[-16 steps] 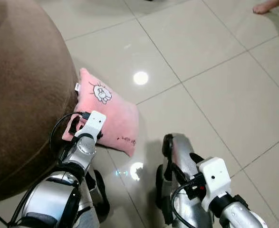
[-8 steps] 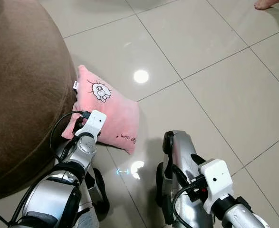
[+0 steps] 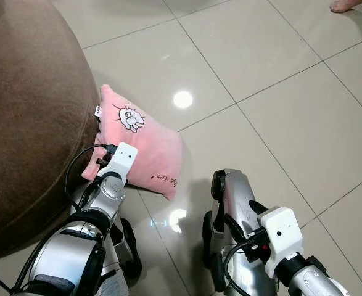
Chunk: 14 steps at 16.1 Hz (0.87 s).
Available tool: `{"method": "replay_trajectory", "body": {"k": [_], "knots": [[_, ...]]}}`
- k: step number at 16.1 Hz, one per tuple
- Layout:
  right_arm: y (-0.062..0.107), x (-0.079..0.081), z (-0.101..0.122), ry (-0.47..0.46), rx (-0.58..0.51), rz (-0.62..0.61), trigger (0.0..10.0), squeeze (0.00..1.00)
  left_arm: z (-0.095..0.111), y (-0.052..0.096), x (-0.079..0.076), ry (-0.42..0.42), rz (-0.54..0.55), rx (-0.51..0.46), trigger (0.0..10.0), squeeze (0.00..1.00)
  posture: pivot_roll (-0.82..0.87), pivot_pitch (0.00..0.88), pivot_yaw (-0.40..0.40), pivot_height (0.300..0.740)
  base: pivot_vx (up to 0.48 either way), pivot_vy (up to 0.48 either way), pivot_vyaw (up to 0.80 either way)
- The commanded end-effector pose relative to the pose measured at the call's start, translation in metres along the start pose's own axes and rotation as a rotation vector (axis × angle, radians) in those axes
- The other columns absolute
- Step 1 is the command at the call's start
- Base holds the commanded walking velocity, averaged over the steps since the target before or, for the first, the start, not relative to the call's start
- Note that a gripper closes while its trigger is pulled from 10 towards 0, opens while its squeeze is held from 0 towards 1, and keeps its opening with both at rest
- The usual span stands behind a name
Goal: Move the pillow to the sofa from floor
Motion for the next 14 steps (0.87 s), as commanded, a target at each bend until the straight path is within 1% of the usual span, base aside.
{"method": "replay_trajectory", "body": {"k": [1,8,12,14], "knots": [[0.005,0.0,-0.002,0.009,0.016,-0.007,10.0,0.0,-0.016,0.005,-0.006,0.009,-0.027,0.053,0.0,0.0,-0.29,0.377,-0.095,0.465,0.0,0.0,0.0],[0.006,-0.001,-0.004,0.014,0.023,-0.013,10.0,0.0,-0.015,0.005,-0.008,0.032,-0.041,0.051,0.0,0.0,-0.3,0.372,-0.095,0.465,0.0,0.0,0.0],[0.006,-0.004,-0.007,0.02,0.029,-0.025,10.0,0.0,-0.013,0.006,-0.015,0.052,-0.072,0.041,0.0,0.0,-0.3,0.351,-0.086,0.465,0.0,0.0,0.0],[0.004,-0.006,-0.01,0.013,0.029,-0.046,10.0,0.0,-0.005,0.006,-0.024,0.114,-0.109,0.013,0.0,0.0,-0.28,0.319,-0.068,0.465,0.0,0.0,0.0]]}}
Point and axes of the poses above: a point about 5 cm out from each wrist's last joint towards the gripper, its own y axis pointing back from the gripper into the wrist, its own z axis along the axis of the wrist's last joint, x = y × z, the point moved 3 cm from there along -y, pointing out of the wrist towards the gripper, and after that the axes turned 15 degrees about y, right-handed, at the moved point
